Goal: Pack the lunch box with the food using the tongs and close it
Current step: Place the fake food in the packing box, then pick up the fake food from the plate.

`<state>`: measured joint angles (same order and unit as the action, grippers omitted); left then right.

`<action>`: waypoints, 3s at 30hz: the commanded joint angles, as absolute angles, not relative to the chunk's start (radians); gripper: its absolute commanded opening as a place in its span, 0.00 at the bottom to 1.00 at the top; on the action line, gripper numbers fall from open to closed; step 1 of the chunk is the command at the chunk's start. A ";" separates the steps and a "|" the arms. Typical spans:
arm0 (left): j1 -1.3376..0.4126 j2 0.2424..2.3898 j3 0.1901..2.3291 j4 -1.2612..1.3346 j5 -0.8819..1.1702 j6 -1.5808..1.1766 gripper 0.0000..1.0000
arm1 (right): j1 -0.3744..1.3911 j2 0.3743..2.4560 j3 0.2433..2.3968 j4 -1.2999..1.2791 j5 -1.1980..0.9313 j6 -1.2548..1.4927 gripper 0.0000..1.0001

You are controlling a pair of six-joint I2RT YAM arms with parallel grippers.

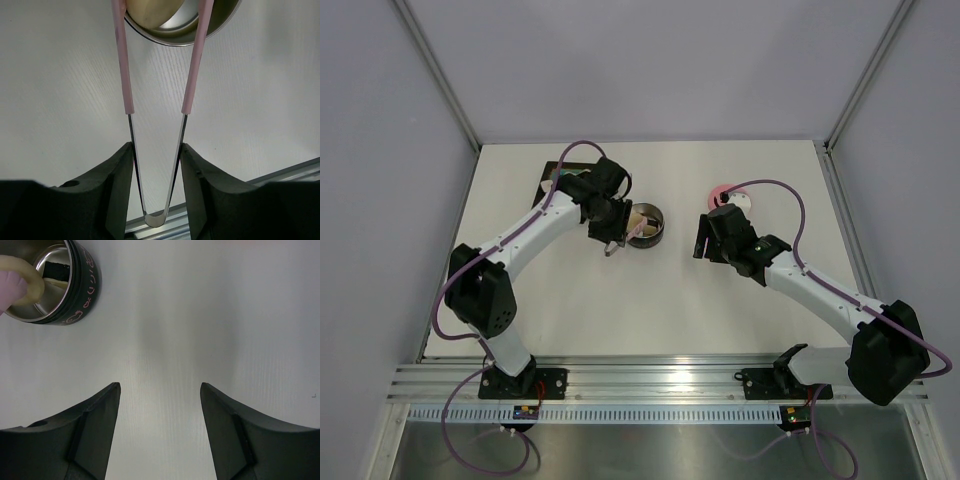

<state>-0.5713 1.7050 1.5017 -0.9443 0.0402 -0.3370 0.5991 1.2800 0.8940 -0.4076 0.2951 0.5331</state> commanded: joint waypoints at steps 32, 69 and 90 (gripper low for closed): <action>-0.588 1.611 1.615 -0.848 -0.026 -0.388 0.07 | 0.595 1.266 0.896 -0.371 0.281 0.546 0.73; -0.592 1.726 1.669 -0.833 -0.046 -0.373 0.00 | 0.595 1.266 0.899 -0.385 0.287 0.543 0.73; -0.342 1.545 1.611 -0.839 -0.034 -0.367 0.03 | 0.595 1.258 0.894 -0.385 0.281 0.538 0.73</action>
<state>-0.4084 1.5864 1.6444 -0.8928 -0.0711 -0.3515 0.5991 1.2892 0.8909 -0.3939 0.2695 0.5392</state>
